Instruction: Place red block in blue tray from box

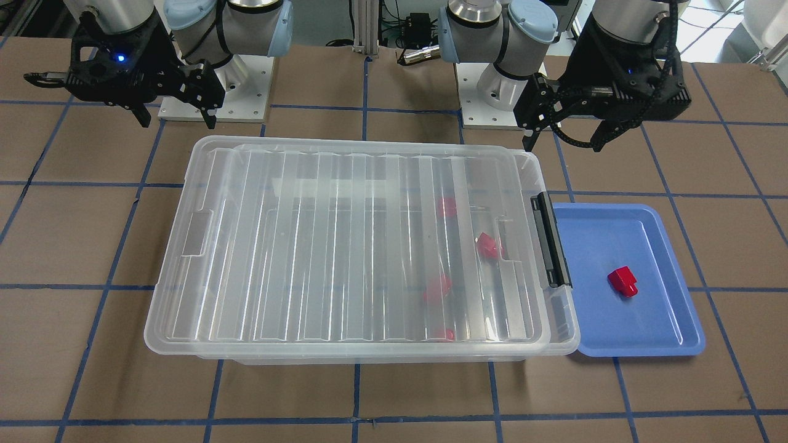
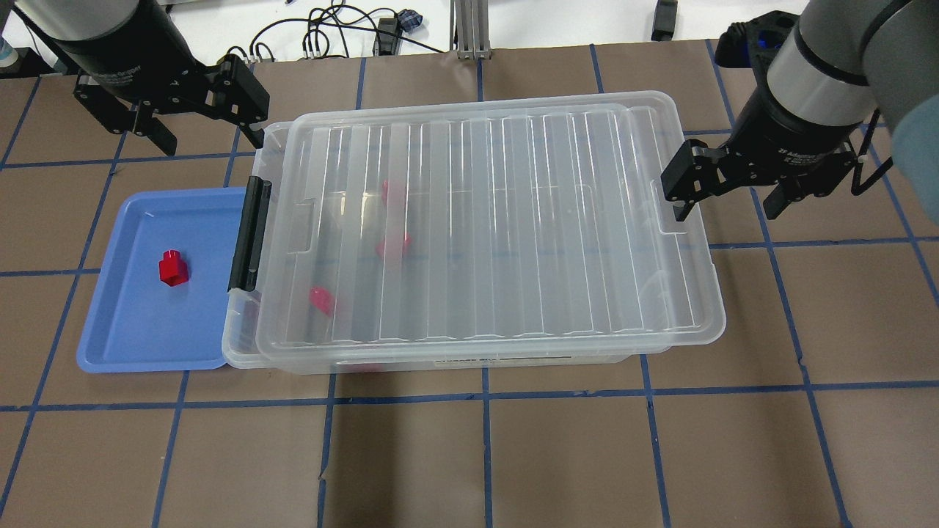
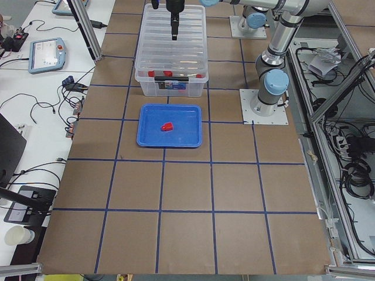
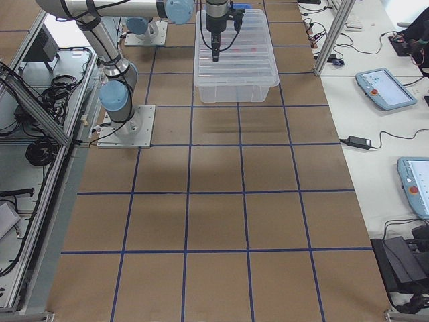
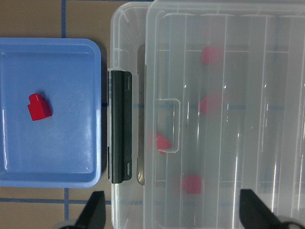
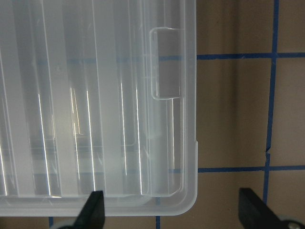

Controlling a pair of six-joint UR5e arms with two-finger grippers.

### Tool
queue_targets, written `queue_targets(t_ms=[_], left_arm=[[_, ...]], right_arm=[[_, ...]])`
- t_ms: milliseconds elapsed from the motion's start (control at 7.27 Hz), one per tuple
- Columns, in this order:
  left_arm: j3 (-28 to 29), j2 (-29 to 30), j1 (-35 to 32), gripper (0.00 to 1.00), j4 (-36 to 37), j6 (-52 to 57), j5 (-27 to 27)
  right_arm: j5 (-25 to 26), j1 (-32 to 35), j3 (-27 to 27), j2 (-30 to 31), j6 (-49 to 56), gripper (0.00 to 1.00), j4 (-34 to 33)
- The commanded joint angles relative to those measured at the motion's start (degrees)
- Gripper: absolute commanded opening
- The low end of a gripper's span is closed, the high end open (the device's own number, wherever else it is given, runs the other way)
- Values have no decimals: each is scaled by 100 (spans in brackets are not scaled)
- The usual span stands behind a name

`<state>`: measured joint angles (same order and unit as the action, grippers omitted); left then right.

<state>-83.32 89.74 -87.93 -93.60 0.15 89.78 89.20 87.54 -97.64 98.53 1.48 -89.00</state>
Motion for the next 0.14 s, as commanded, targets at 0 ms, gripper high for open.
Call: queue_targets(t_ms=[0], left_arm=[[0,-44,-4,100,0,-6,22]], right_arm=[[18,0,-1,0,2,100,6]])
